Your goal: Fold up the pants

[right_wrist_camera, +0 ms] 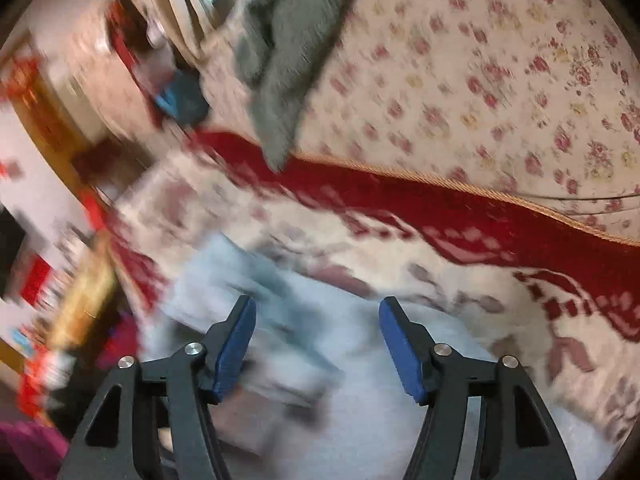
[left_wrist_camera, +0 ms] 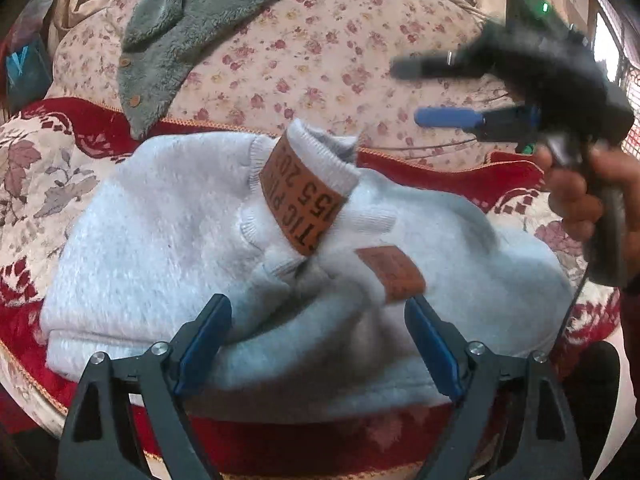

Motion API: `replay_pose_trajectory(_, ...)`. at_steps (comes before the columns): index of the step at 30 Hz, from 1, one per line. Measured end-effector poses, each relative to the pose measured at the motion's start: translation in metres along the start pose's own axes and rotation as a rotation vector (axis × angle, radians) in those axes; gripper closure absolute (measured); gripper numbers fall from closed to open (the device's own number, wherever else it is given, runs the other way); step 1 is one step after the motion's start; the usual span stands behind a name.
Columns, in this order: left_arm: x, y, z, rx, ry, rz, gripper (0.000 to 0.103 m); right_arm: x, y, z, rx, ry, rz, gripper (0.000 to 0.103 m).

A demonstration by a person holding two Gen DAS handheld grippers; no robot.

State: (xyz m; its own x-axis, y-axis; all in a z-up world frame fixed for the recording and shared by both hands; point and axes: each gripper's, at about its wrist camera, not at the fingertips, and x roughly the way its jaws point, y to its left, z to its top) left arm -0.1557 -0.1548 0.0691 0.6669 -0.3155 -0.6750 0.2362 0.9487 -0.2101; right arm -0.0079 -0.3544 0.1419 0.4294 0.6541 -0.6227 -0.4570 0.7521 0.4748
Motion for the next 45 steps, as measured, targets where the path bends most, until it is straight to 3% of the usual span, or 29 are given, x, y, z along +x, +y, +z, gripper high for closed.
replay_pose_trajectory(2, -0.014, 0.006, 0.0, -0.002, -0.026, 0.015, 0.015, 0.0, 0.028, 0.001, -0.066, 0.039, 0.027, 0.025)
replay_pose_trajectory(6, -0.033, 0.022, 0.01, 0.028, -0.064, 0.087, 0.015, -0.008, 0.051, -0.02, -0.141, 0.052, -0.017, 0.025)
replay_pose_trajectory(13, 0.0, 0.014, 0.028, 0.134, -0.03, 0.105, 0.015, 0.016, 0.018, -0.055, -0.001, 0.129, -0.112, 0.025)
replay_pose_trajectory(16, 0.02, 0.016, 0.038, 0.122, -0.038, 0.113, 0.015, 0.02, 0.008, -0.059, 0.03, 0.139, -0.149, 0.025)
replay_pose_trajectory(18, 0.027, 0.018, 0.042, 0.106, -0.044, 0.06, 0.027, 0.023, 0.007, -0.061, 0.02, 0.14, -0.162, 0.025)
replay_pose_trajectory(19, 0.035, 0.019, 0.044, 0.102, -0.011, 0.039, 0.064, 0.025, 0.008, -0.062, 0.012, 0.143, -0.168, 0.025)
replay_pose_trajectory(20, 0.041, 0.021, 0.045, 0.097, 0.018, 0.043, 0.082, 0.029, 0.008, -0.063, -0.005, 0.147, -0.18, 0.025)
replay_pose_trajectory(24, 0.031, 0.029, 0.043, 0.082, 0.024, -0.007, 0.087, 0.048, 0.018, -0.06, -0.106, 0.152, -0.219, 0.027)
replay_pose_trajectory(25, 0.024, 0.029, 0.043, 0.086, 0.017, -0.016, 0.088, 0.053, 0.022, -0.061, -0.142, 0.158, -0.219, 0.031)
replay_pose_trajectory(27, 0.008, 0.025, 0.043, 0.107, 0.005, -0.032, 0.088, 0.071, 0.032, -0.061, -0.255, 0.199, -0.264, 0.054)
replay_pose_trajectory(28, 0.0, 0.021, 0.042, 0.127, -0.003, -0.027, 0.088, 0.082, 0.035, -0.061, -0.299, 0.21, -0.296, 0.057)
replay_pose_trajectory(30, -0.004, 0.017, 0.042, 0.133, -0.006, -0.025, 0.088, 0.09, 0.033, -0.057, -0.303, 0.218, -0.281, 0.07)
replay_pose_trajectory(34, 0.02, 0.012, 0.04, 0.083, 0.01, -0.015, 0.087, 0.085, 0.009, -0.047, -0.165, 0.188, -0.232, 0.07)
replay_pose_trajectory(36, 0.038, 0.011, 0.037, 0.035, 0.03, -0.03, 0.085, 0.076, 0.004, -0.048, -0.108, 0.178, -0.225, 0.065)
replay_pose_trajectory(37, 0.044, 0.009, 0.036, 0.018, 0.032, -0.037, 0.076, 0.069, 0.002, -0.048, -0.088, 0.169, -0.252, 0.061)
replay_pose_trajectory(38, 0.046, 0.007, 0.034, 0.008, 0.03, -0.048, 0.06, 0.059, 0.0, -0.048, -0.075, 0.155, -0.313, 0.057)
replay_pose_trajectory(41, 0.045, -0.001, 0.027, -0.004, 0.012, -0.101, 0.03, 0.038, 0.003, -0.045, -0.072, 0.122, -0.311, 0.055)
replay_pose_trajectory(45, 0.035, -0.005, 0.019, 0.01, 0.017, -0.115, 0.027, 0.027, 0.019, -0.033, -0.075, 0.084, -0.249, 0.047)
